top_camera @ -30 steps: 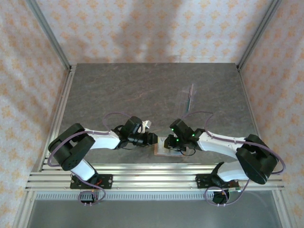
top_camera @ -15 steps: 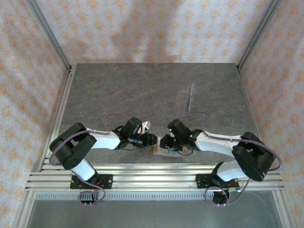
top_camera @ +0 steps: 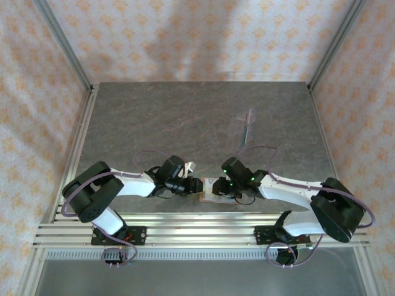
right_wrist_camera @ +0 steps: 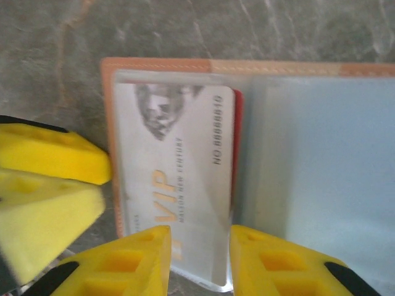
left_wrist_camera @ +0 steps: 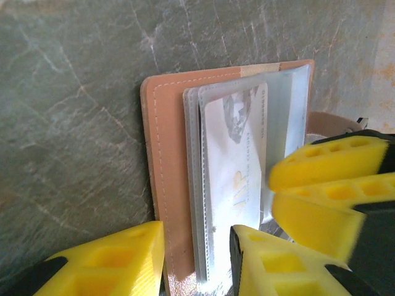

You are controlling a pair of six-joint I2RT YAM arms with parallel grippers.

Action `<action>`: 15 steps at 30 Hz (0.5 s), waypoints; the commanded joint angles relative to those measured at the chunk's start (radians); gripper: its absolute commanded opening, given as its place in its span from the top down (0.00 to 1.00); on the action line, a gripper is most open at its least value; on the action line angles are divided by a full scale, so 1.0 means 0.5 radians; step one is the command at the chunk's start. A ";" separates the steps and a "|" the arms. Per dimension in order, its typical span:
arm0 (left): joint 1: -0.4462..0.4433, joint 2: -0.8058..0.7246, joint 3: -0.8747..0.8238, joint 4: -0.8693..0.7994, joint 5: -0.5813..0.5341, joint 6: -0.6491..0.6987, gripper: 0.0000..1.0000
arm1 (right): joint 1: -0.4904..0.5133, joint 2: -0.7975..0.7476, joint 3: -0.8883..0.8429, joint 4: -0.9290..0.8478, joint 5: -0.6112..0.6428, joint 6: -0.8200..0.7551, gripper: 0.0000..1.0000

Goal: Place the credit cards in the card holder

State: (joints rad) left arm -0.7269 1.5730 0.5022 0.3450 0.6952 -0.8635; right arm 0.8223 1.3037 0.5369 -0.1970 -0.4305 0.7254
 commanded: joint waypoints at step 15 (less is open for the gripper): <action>-0.043 0.027 0.005 0.052 -0.017 -0.030 0.72 | 0.037 0.067 -0.025 0.220 -0.064 0.007 0.78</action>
State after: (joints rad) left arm -0.7334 1.5734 0.5022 0.3447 0.6910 -0.8673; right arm 0.8299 1.3254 0.5289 -0.1562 -0.4458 0.7296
